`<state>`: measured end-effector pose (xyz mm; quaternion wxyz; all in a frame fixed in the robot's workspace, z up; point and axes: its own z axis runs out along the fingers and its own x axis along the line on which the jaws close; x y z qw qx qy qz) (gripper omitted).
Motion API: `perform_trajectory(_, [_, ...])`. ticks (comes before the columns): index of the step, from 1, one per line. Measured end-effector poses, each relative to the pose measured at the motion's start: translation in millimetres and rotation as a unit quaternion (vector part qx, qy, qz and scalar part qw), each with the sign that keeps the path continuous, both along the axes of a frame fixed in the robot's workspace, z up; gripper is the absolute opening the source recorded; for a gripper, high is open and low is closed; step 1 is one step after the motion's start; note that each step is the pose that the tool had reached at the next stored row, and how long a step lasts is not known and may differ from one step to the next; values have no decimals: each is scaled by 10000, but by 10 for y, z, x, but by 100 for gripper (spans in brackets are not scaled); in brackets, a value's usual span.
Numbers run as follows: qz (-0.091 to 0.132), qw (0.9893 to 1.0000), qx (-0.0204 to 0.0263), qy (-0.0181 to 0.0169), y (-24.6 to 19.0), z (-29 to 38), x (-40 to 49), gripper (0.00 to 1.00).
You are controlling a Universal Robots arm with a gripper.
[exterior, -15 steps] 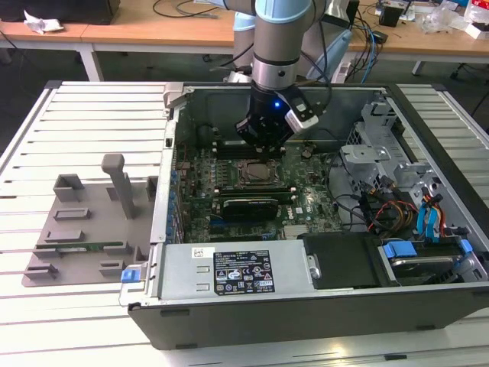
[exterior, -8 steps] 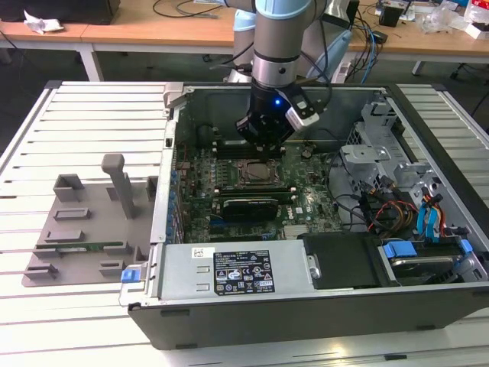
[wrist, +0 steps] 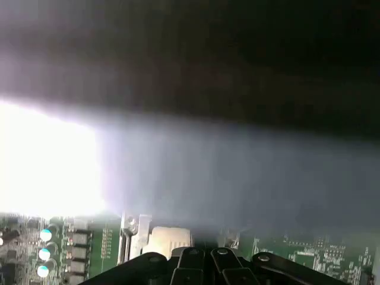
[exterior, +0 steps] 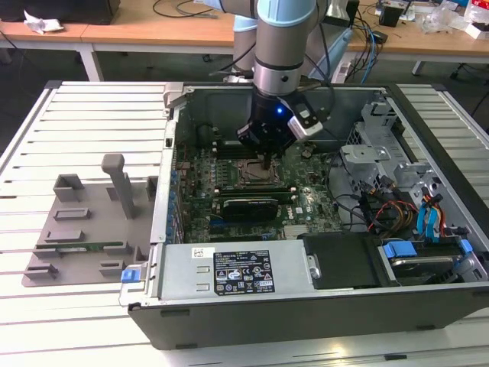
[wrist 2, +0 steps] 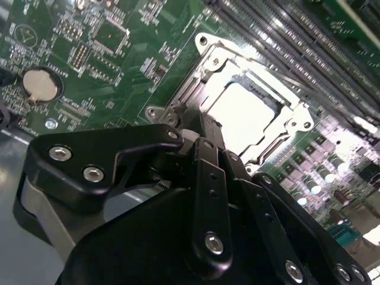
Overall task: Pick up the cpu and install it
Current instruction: 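Install the first cpu locking lever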
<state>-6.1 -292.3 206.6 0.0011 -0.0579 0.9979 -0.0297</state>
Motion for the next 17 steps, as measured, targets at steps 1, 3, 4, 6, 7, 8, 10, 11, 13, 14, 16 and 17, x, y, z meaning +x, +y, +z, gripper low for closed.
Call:
perform_trajectory(1, [0,10000,-1,0,-23,0,0,11])
perform_trajectory(3, [0,10000,-3,0,-46,0,0,11])
perform_trajectory(4, [0,10000,-3,0,-59,0,0,11])
perform_trajectory(6, [0,10000,-4,0,-70,10,0,11])
perform_trajectory(7, [-1,10000,-4,0,-71,14,0,11])
perform_trajectory(8, [-1,10000,-3,0,-72,20,0,11])
perform_trajectory(10, [0,10000,-3,0,-73,33,0,11])
perform_trajectory(11, [0,10000,-4,-1,-73,43,0,11])
perform_trajectory(13, [0,10000,-3,-1,-73,54,0,11])
perform_trajectory(14, [0,10000,-3,-1,-73,59,0,11])
perform_trajectory(16, [0,10000,-3,-1,-73,68,0,11])
perform_trajectory(17, [0,10000,-3,-1,-74,73,0,11])
